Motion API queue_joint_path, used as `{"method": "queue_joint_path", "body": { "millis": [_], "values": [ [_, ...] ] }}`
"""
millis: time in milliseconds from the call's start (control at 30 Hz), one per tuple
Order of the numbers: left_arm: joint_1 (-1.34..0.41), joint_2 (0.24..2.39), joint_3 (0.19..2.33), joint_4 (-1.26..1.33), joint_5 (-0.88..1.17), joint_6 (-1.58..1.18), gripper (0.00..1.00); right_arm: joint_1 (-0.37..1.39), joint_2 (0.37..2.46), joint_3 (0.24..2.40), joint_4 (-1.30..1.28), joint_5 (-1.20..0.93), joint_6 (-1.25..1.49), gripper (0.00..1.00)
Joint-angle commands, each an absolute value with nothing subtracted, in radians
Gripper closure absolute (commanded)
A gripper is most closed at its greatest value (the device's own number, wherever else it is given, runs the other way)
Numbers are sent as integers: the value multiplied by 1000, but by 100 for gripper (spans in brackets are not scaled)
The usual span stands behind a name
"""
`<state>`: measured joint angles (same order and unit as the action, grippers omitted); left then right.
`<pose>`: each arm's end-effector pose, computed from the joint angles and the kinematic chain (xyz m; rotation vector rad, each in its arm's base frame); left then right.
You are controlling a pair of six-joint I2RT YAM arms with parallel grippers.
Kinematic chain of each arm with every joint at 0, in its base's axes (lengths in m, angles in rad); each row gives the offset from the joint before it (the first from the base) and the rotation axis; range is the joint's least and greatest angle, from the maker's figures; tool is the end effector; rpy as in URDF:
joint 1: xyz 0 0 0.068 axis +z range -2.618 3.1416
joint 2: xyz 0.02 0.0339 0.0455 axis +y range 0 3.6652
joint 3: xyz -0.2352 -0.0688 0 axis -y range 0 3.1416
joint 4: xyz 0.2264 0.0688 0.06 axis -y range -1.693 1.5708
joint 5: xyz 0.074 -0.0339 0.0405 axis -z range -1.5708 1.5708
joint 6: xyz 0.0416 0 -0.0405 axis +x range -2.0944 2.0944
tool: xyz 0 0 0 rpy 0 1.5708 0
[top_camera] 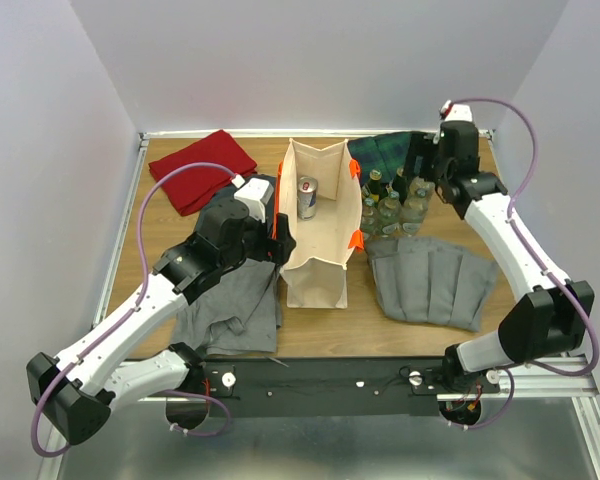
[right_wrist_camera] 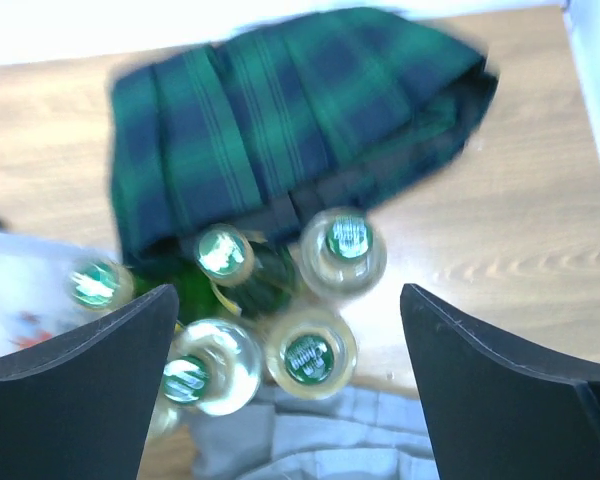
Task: Take the beverage out of the canvas bag
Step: Place the drink at the center of the board, then adjust the drink in the canvas bag.
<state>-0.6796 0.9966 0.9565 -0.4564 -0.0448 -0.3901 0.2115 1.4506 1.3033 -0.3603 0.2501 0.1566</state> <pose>0.1742 -0.1384 0.3068 0.2783 2.1058 -0.6038 0.3194 0.0580 0.3176 0.0955 2.0591 -0.0328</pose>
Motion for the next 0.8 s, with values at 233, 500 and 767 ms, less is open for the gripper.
{"method": "queue_joint_path", "body": {
  "millis": [233,500,767],
  "values": [
    [-673,965,950,-459,-48,-397,1,216,1522,1754,-716,-210,149,0],
    [-673,947,946,-471,-55,-406,1,218,1554,1851,-707,-642,161,0],
    [-673,940,943,-460,-67,-413,1,259,1627,1914,-713,-669,213,0]
  ]
}}
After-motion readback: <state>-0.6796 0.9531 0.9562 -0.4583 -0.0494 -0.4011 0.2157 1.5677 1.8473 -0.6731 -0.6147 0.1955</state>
